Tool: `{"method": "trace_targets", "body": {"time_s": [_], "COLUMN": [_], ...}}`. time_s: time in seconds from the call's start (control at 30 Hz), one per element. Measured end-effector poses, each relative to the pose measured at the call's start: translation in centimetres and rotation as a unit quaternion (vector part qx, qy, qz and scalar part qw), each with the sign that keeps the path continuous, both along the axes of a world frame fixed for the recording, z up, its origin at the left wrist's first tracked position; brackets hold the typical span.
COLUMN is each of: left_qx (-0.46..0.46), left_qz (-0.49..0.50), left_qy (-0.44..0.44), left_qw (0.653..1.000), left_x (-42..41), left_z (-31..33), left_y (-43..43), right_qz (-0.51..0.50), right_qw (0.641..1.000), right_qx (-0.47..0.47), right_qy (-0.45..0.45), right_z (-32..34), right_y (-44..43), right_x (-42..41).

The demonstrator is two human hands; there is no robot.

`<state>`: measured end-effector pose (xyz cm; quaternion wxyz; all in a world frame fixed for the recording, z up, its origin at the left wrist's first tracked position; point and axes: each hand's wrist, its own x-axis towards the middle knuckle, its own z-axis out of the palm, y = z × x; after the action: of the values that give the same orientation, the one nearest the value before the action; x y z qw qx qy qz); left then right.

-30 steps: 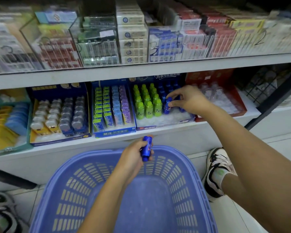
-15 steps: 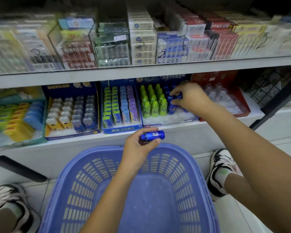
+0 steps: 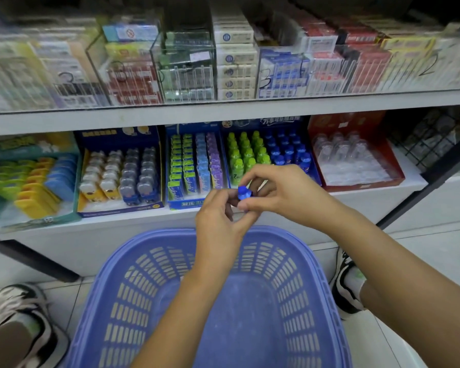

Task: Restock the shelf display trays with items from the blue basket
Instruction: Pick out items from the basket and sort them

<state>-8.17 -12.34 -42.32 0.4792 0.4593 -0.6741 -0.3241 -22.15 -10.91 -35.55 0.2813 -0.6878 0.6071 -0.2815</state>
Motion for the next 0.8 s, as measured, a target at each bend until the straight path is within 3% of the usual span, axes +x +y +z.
{"method": "trace_targets", "body": {"time_s": [0.2,0.6,0.67,0.8], "left_qx": [0.147,0.052,0.05,-0.049], "left_qz": [-0.141,-0.039,-0.062,-0.132], "left_qy": [0.116,0.088,0.043,-0.203], "left_qw": [0.972,0.994,0.996,0.969], "left_x": [-0.3,-4.6,-5.3,-5.6], "left_z": [0.3,0.8,0.8,-0.5], "left_y": [-0.6,-2.2,-2.6,-2.6], "right_qz": [-0.035,-0.154,-0.165,-0.216], "right_qw": [0.975,0.967,0.971,0.971], "right_qx": [0.057,-0.006,-0.023,-0.093], "right_qy": [-0.213,-0.203,-0.171,-0.04], "right_z": [0.5,1.4,1.6,1.1], "right_y": [-0.6,-1.7,-1.9,-2.8], "right_x": [-1.9,-4.5,-5.4,-8.6]}}
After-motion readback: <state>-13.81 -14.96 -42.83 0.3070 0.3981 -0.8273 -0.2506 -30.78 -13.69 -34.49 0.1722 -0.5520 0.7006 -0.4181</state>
